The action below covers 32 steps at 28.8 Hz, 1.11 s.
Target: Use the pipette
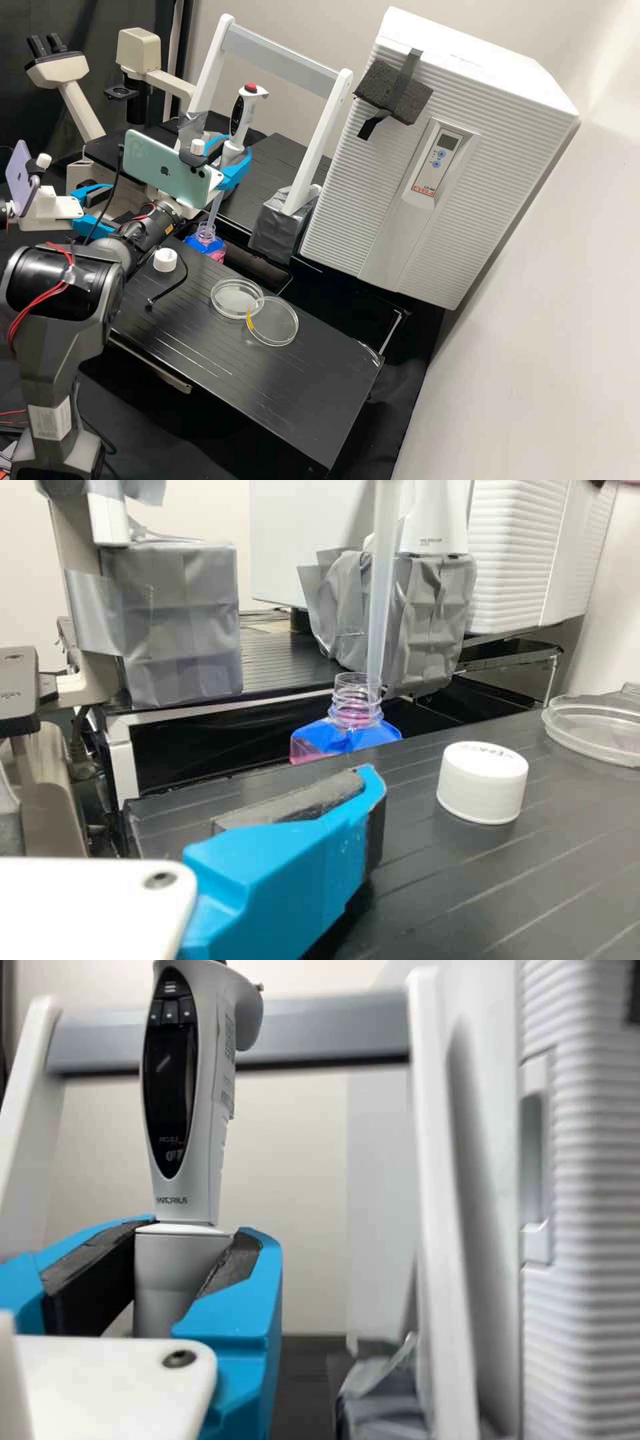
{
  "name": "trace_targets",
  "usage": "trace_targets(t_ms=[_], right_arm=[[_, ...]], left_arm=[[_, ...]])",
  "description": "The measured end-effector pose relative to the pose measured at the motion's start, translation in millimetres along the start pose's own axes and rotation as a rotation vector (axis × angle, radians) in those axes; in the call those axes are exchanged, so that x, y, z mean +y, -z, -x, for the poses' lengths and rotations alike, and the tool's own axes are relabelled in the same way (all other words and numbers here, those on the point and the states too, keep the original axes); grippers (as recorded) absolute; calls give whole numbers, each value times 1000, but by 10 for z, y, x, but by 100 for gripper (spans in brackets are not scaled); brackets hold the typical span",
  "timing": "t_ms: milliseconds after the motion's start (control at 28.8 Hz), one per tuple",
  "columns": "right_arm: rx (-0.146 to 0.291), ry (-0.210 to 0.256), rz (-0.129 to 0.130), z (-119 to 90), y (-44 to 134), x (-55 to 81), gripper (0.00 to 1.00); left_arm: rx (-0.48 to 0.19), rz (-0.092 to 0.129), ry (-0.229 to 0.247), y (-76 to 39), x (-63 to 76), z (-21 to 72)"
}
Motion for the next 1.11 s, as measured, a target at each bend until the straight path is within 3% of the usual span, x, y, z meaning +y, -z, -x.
trace_targets(t_ms=[208,347,556,660,729,799,972,1042,1111], right_arm=[[27,-53,-56,7,62,235,0],[65,-87,-102,75,80,471,0],[105,-105,-197,228,4,863,0],[108,-106,-197,299,-52,984,0],[105,-95,-180,343,-94,1032,0],[107,-84,-146,393,-146,1081,0],[96,-33,-89,526,-322,1146,0],[76,-22,-86,580,-413,1174,0],[49,-17,-104,629,-513,1217,0]], left_arm=[[0,0,0,0,0,0],[0,0,0,0,0,0],[-23,-2,-2,-66,3,-18],[-29,-2,-4,-85,8,-26],[-33,-3,-8,-95,17,-34],[-35,-3,-7,-103,14,-34],[-40,-3,-5,-115,10,-34],[-42,-3,-5,-122,8,-34],[-44,-3,-4,-129,5,-34]])
